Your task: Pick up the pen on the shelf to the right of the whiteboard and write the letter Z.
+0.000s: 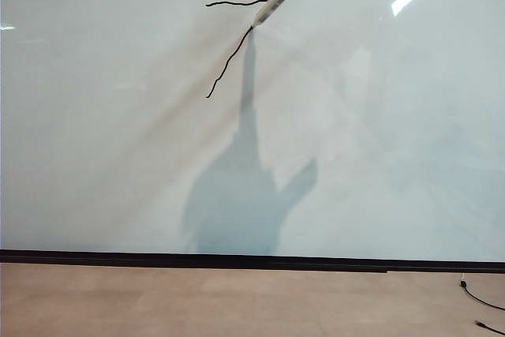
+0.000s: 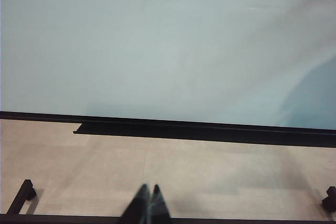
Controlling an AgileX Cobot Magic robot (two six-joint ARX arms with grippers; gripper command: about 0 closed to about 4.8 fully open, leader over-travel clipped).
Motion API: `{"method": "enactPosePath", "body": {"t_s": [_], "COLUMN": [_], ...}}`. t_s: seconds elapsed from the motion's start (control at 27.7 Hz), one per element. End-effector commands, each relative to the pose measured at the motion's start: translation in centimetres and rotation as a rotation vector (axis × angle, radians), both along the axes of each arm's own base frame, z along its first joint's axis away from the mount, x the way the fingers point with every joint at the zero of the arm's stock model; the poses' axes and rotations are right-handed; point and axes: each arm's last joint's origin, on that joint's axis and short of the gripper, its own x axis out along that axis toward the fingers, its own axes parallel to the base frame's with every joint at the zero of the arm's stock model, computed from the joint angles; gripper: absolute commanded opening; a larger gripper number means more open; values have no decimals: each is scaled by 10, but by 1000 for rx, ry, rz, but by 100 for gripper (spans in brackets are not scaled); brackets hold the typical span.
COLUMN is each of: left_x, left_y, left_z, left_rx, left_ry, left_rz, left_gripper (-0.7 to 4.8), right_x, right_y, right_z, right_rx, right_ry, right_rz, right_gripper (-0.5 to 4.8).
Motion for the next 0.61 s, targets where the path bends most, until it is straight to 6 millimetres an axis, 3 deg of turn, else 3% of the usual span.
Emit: {"method": "enactPosePath", "body": {"t_s": [0.04,0.61], "left_x": [0,0], "left_y": [0,0], "left_z": [1,1], "left_rx": [4,4], "left_ry": [-7,-7], "left_rz": [-1,-1], "left_gripper": [-5,-4], "right_x": [-1,-10], "right_y": [-6,-20], "right_z": [9,26], "right_rx": [16,9], "right_ry": [-27,-76], "right_rz": [-41,-78], "right_gripper": [-9,-9]}}
